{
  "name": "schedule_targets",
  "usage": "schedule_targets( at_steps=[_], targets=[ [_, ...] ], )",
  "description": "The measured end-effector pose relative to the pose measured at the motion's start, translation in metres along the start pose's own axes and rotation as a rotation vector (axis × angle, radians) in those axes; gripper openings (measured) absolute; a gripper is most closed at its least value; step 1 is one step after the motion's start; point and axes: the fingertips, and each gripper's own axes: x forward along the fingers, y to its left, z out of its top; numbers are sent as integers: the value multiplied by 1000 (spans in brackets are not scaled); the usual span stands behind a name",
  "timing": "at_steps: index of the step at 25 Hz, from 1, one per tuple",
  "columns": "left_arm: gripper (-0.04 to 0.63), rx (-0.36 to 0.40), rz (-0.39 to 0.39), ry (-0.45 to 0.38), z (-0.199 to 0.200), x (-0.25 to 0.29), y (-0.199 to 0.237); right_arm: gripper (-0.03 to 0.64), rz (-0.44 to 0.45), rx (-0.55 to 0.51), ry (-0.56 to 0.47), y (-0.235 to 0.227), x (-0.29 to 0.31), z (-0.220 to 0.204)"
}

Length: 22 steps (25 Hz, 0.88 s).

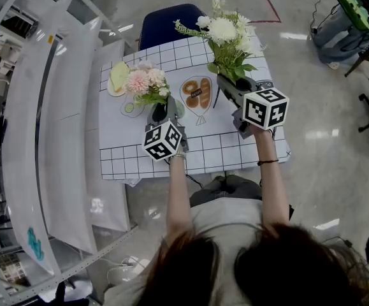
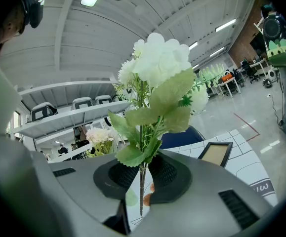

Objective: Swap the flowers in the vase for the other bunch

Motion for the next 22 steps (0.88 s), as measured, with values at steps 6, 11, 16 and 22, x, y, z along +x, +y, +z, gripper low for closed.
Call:
schedule_targets(
  at_steps=[6,11,16,22],
  targets=[
    [91,-4,5,-10,3,-1,0,54,6,2,1,-1,1,1],
    [89,-6,5,-26,10,-2,-1,54,16,-2,2,1,3,4],
    [87,-9,1,-49,18,-3,-1,54,28,-6,5,3,8,5],
    [86,-26,-4,-72,26,-5,1,54,44,-12,9,8,12,6]
  ],
)
